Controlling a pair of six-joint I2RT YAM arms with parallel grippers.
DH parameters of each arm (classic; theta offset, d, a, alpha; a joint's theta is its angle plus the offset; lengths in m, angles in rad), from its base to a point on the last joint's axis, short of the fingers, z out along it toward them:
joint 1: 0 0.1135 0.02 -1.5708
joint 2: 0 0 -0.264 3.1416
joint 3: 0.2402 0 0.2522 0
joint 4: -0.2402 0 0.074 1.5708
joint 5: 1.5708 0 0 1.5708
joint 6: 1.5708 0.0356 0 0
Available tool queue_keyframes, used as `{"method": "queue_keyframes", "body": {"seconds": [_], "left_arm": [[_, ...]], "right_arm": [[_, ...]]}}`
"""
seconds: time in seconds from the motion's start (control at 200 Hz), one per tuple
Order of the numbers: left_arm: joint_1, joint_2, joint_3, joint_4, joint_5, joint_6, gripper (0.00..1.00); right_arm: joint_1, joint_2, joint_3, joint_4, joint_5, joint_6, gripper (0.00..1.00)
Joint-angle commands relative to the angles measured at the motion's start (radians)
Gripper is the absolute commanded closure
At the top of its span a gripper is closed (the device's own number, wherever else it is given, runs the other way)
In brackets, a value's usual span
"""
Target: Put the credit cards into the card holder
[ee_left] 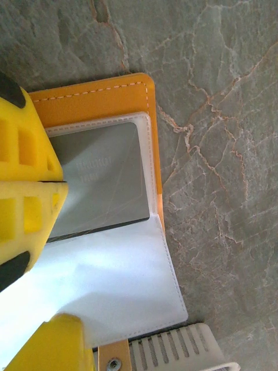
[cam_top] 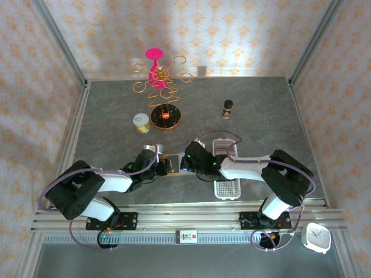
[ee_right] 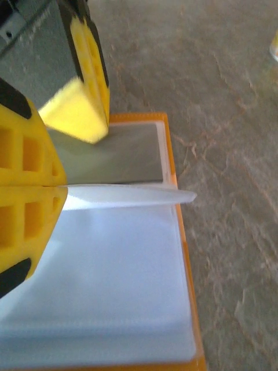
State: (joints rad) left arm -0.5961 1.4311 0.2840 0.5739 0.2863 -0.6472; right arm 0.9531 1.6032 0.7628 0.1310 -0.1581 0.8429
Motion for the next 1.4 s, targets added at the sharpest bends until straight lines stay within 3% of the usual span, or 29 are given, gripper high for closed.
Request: {"method": "queue_keyframes", "body": {"seconds": [0.0, 0.205, 0.38, 0.601, 0.781, 1.041, 1.216, 1.396], "left_arm": [[-0.011, 0.016, -0.011, 0.014, 0.015, -0.008, 1.0], [-0.011, 0.007, -0.014, 0.011, -0.004, -0.008, 1.0], [-0.011, -0.007, -0.016, 0.011, -0.011, -0.014, 1.0], [-0.011, -0.082, -0.044, 0.009, -0.064, -0.026, 0.83], [-0.01, -0.183, -0.07, -0.035, -0.171, -0.034, 0.74], [-0.01, -0.34, -0.124, -0.071, -0.305, -0.055, 0.76], [-0.01, -0.367, -0.152, -0.004, -0.234, -0.056, 0.76], [-0.01, -0.339, -0.154, 0.076, -0.122, -0.05, 0.76]], "right_arm": [[0.01, -0.007, -0.023, 0.107, -0.037, 0.019, 0.93], [0.015, 0.018, -0.02, 0.179, -0.061, 0.038, 0.83], [0.015, 0.027, -0.023, 0.222, -0.061, 0.06, 0.8], [0.015, 0.063, -0.02, 0.253, -0.066, 0.079, 0.78], [0.014, 0.091, -0.008, 0.246, -0.068, 0.084, 0.78], [0.015, 0.136, 0.012, 0.195, -0.069, 0.077, 0.85], [0.022, 0.083, 0.024, 0.154, -0.013, 0.003, 0.87], [0.022, -0.11, 0.041, 0.026, 0.141, -0.249, 0.85]]}}
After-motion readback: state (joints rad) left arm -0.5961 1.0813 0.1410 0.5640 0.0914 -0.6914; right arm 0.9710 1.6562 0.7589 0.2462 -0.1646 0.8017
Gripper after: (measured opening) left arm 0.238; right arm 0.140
